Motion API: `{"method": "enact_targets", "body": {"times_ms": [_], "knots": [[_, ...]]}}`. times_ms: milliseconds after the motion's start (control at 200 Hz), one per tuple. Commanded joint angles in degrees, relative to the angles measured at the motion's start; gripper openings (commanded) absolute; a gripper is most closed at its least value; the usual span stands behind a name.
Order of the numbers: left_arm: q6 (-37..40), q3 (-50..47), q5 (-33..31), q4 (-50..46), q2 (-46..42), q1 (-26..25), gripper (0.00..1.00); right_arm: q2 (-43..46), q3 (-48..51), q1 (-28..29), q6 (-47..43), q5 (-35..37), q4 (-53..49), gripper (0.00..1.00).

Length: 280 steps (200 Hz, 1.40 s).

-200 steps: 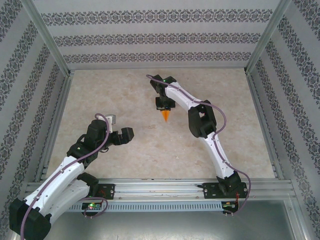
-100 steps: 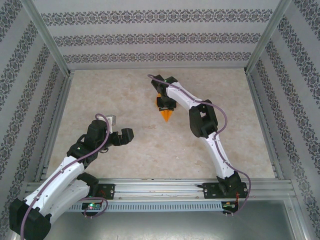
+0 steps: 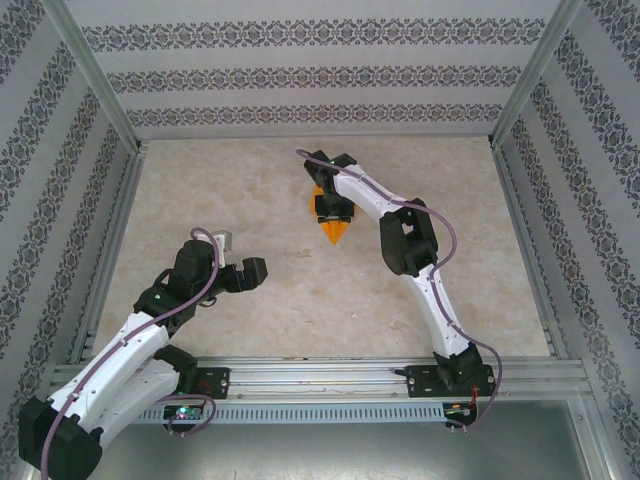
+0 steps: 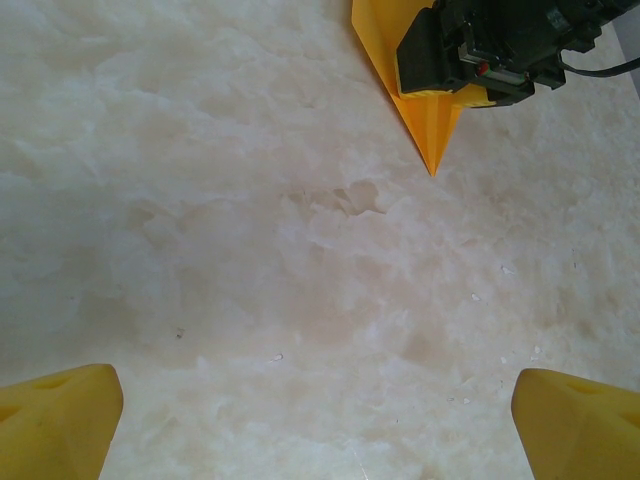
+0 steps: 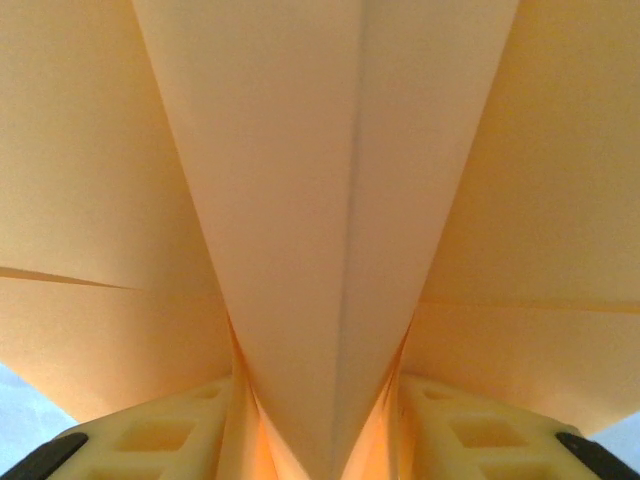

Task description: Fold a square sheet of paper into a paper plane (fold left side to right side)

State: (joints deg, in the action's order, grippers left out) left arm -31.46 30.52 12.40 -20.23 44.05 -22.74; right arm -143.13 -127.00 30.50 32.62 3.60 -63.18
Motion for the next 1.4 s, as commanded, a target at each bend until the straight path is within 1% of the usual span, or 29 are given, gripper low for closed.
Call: {"method": "enact_targets", "body": {"times_ms": [0,315,979,1154,1299,1394], "knots": [[1.3,0.7,-0.5,-1.4,-0.1,1.1,1.0,3.0,0.6,0.0,-1.1,-0.1,-1.3,0.42],[1.4,1.4,-0.4,-2.0,-0.2,1.1,1.0,3.0,0.2,0.3,-1.6,0.7,-2.7,0.45],[1.2,1.9,-0.5,-2.6,-0.4,1.1,1.0,5.3,0.4,0.8,-2.3,1.6,-4.1,0.45],[1.6,2.3,-1.1,-2.9,-0.5,1.1,1.0,7.2,1.3,1.1,-3.1,2.3,-4.7,0.48],[1.6,2.5,-1.9,-2.6,-0.9,1.2,1.0,10.3,2.9,1.5,-4.5,2.9,-4.8,0.54],[0.9,2.3,-2.7,-2.1,-1.4,1.3,1.0,13.1,4.5,1.8,-5.5,3.7,-4.9,0.56]]}}
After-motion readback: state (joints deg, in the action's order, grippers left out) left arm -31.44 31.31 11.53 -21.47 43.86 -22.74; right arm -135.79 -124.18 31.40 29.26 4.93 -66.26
